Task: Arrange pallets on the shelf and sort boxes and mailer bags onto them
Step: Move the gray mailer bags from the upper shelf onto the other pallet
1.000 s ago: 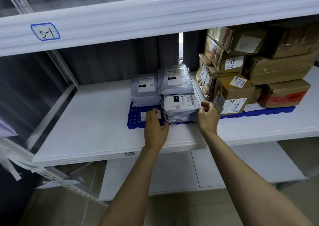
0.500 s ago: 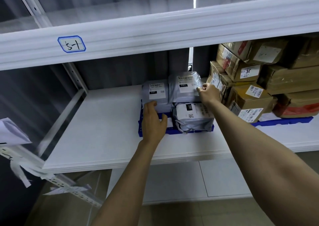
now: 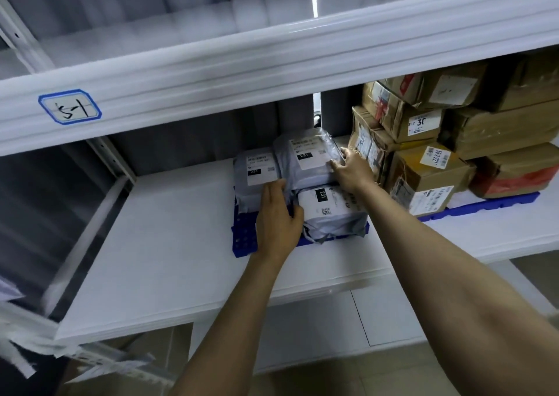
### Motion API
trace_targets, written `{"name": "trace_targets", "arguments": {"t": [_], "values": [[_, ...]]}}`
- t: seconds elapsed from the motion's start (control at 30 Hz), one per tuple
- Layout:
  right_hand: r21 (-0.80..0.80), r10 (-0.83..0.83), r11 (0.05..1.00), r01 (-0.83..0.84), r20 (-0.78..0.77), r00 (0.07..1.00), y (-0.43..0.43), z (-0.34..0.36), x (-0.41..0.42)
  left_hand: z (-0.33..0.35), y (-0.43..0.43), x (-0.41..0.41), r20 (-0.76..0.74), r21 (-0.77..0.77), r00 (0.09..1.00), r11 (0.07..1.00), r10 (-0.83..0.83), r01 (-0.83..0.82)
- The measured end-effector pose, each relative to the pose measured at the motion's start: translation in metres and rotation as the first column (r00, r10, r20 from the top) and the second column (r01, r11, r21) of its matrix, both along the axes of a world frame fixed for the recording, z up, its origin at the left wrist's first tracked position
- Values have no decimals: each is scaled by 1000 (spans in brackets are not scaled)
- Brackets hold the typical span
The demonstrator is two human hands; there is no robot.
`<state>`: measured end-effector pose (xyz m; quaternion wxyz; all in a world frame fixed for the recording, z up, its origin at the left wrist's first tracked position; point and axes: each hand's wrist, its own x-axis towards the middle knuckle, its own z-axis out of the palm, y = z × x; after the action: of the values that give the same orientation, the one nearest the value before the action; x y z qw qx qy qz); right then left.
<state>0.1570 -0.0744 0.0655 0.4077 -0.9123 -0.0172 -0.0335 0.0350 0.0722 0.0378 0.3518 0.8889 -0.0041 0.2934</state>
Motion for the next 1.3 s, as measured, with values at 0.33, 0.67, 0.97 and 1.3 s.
{"name": "trace_targets", "arguments": {"t": [0.33, 0.67, 0.97, 1.3], "values": [[177, -230, 969, 175, 375, 898, -23, -17, -106, 0, -55, -18, 55, 338, 985, 932, -161, 134], [333, -530, 846, 416, 449, 719, -82, -31, -143, 4, -126, -27, 75, 283, 955, 924, -288, 257], [393, -554, 831, 394, 527, 644, -152, -21, -115, 4, -189, -3, 172, 163, 965, 972, -199, 171], [414, -447, 885, 213, 627, 638, -243, 9, -64, 50, -265, 47, 263, -67, 958, 993, 115, -101]]}}
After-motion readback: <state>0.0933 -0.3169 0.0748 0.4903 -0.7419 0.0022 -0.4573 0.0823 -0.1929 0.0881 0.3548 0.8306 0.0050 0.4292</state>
